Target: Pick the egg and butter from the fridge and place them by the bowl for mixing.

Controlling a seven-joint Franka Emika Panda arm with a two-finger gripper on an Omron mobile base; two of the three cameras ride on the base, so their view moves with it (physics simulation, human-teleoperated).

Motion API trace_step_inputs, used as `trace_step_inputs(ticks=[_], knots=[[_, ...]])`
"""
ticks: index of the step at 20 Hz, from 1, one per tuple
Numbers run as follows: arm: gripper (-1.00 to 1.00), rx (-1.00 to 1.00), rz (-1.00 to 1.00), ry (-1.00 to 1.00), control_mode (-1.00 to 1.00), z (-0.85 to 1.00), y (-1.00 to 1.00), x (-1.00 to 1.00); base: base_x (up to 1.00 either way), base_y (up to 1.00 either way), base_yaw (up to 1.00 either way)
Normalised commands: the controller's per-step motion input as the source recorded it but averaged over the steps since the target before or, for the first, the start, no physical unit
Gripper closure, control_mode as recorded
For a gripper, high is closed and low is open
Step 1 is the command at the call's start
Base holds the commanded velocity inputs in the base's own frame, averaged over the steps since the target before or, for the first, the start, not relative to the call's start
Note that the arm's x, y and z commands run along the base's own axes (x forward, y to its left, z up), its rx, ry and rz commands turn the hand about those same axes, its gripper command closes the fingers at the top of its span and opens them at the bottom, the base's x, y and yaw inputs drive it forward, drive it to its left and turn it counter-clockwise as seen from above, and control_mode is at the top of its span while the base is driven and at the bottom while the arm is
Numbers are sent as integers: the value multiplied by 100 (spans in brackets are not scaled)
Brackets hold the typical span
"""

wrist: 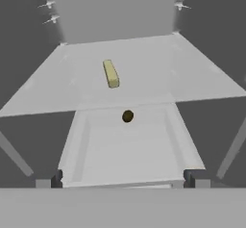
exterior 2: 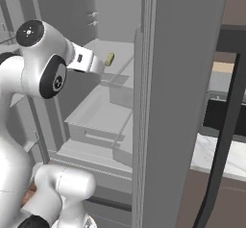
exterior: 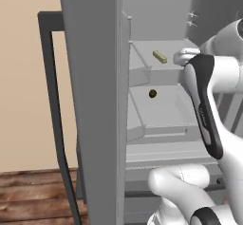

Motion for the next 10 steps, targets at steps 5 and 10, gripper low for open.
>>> trace_step_inputs(ticks=[5,10], knots=[[-100,-13,6,-1,-100,0,0,42,0,0,0],[-100,-11,11,0,-100,0,1,53,0,0,0]])
